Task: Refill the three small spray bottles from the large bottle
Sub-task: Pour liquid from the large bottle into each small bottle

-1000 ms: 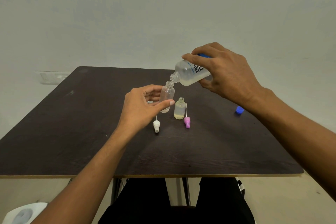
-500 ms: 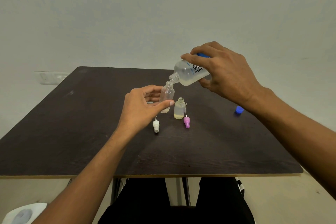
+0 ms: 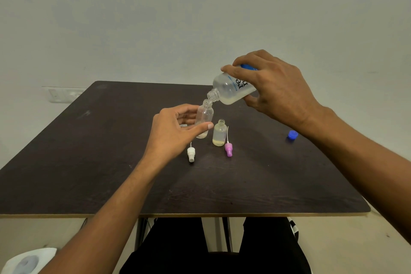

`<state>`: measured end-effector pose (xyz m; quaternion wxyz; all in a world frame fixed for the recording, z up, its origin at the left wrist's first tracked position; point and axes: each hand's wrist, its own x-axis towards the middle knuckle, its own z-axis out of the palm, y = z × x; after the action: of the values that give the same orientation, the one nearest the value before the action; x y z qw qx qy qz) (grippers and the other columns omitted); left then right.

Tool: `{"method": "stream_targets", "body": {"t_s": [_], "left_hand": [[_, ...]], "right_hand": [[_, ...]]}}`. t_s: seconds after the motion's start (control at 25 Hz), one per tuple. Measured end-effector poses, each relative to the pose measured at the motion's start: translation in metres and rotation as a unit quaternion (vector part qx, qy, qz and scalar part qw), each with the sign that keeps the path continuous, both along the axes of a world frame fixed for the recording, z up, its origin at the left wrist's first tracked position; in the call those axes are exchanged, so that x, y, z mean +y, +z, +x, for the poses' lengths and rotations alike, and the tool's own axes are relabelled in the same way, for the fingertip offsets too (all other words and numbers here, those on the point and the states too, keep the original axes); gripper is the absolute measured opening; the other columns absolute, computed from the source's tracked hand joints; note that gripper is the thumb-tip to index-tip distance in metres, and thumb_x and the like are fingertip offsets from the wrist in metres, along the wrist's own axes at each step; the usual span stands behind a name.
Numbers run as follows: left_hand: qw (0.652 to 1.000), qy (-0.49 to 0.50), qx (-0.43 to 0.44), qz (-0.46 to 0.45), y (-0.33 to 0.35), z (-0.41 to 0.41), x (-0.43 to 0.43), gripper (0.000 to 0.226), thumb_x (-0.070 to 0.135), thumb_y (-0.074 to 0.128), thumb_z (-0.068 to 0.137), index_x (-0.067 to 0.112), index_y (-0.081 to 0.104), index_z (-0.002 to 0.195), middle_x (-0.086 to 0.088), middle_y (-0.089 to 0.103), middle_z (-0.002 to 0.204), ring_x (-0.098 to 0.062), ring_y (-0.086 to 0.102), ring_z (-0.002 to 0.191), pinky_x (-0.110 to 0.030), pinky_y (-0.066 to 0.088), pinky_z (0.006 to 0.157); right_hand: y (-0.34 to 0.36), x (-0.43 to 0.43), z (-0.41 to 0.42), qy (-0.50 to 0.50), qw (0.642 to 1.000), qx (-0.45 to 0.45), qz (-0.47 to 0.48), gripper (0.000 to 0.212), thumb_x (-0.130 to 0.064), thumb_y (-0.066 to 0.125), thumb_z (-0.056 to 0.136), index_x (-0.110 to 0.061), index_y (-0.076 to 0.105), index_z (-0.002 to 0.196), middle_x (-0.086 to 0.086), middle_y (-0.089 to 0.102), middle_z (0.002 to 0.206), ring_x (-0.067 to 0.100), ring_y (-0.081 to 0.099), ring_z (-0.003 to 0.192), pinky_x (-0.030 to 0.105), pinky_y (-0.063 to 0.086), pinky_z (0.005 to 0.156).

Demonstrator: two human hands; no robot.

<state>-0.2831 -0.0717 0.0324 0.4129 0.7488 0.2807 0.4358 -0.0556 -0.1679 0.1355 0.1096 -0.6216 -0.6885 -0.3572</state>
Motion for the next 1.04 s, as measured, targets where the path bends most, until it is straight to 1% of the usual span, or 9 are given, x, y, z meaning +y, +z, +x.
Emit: {"method": "stream_targets", "body": {"t_s": [0.16, 0.48, 0.64, 0.76, 0.88, 1.04], "left_hand": [[1.000, 0.001, -0.001, -0.002, 0.0006, -0.0003, -0.0002, 0.036, 0.036, 0.095, 0.076, 0.039, 0.078, 0.108, 0.023, 0.080, 0.100, 0.006, 0.075, 0.096, -0.008, 0.056, 0.081], [1.000, 0.002, 0.000, -0.007, -0.0004, 0.0009, 0.0006, 0.040, 0.036, 0.095, 0.075, 0.032, 0.081, 0.112, 0.022, 0.080, 0.100, 0.006, 0.075, 0.096, -0.008, 0.056, 0.080], [1.000, 0.002, -0.001, -0.009, -0.0014, 0.0021, 0.0003, 0.040, 0.037, 0.095, 0.075, 0.032, 0.081, 0.112, 0.021, 0.080, 0.101, 0.006, 0.075, 0.096, -0.008, 0.056, 0.080], [1.000, 0.002, 0.002, -0.010, -0.0016, 0.0024, 0.0003, 0.042, 0.038, 0.095, 0.074, 0.032, 0.081, 0.113, 0.021, 0.080, 0.101, 0.007, 0.075, 0.096, -0.008, 0.056, 0.081], [1.000, 0.003, 0.005, -0.009, -0.0004, 0.0027, 0.0000, 0.041, 0.038, 0.095, 0.074, 0.034, 0.080, 0.112, 0.021, 0.080, 0.100, 0.008, 0.074, 0.096, -0.007, 0.055, 0.079], [1.000, 0.002, 0.004, -0.010, -0.0002, 0.0034, 0.0003, 0.040, 0.037, 0.095, 0.075, 0.033, 0.080, 0.111, 0.020, 0.080, 0.100, 0.007, 0.074, 0.096, -0.008, 0.056, 0.080]], "right_hand": [[0.0001, -0.0005, -0.0003, 0.000, 1.000, -0.004, 0.000, 0.070, -0.018, 0.079, 0.088, -0.033, 0.053, 0.152, -0.001, 0.061, 0.143, 0.024, 0.055, 0.131, 0.026, 0.035, 0.079], [0.0017, -0.0009, -0.0015, 0.005, 1.000, -0.005, 0.004, 0.069, -0.018, 0.079, 0.089, -0.031, 0.054, 0.152, 0.000, 0.061, 0.143, 0.026, 0.055, 0.132, 0.027, 0.035, 0.079], [0.0024, -0.0015, -0.0019, 0.005, 1.000, -0.011, 0.005, 0.069, -0.018, 0.081, 0.089, -0.030, 0.055, 0.152, 0.002, 0.062, 0.143, 0.028, 0.056, 0.131, 0.028, 0.037, 0.080], [0.0025, -0.0019, -0.0012, 0.006, 1.000, -0.015, 0.007, 0.068, -0.018, 0.080, 0.089, -0.030, 0.055, 0.151, 0.002, 0.062, 0.142, 0.028, 0.056, 0.131, 0.028, 0.035, 0.081], [0.0031, -0.0014, -0.0006, 0.009, 1.000, -0.015, 0.008, 0.068, -0.019, 0.080, 0.089, -0.030, 0.055, 0.151, 0.002, 0.062, 0.142, 0.028, 0.056, 0.131, 0.028, 0.036, 0.081], [0.0032, -0.0014, -0.0006, 0.006, 1.000, -0.016, 0.005, 0.068, -0.018, 0.081, 0.088, -0.030, 0.056, 0.150, 0.002, 0.063, 0.141, 0.028, 0.057, 0.130, 0.028, 0.035, 0.081]]}}
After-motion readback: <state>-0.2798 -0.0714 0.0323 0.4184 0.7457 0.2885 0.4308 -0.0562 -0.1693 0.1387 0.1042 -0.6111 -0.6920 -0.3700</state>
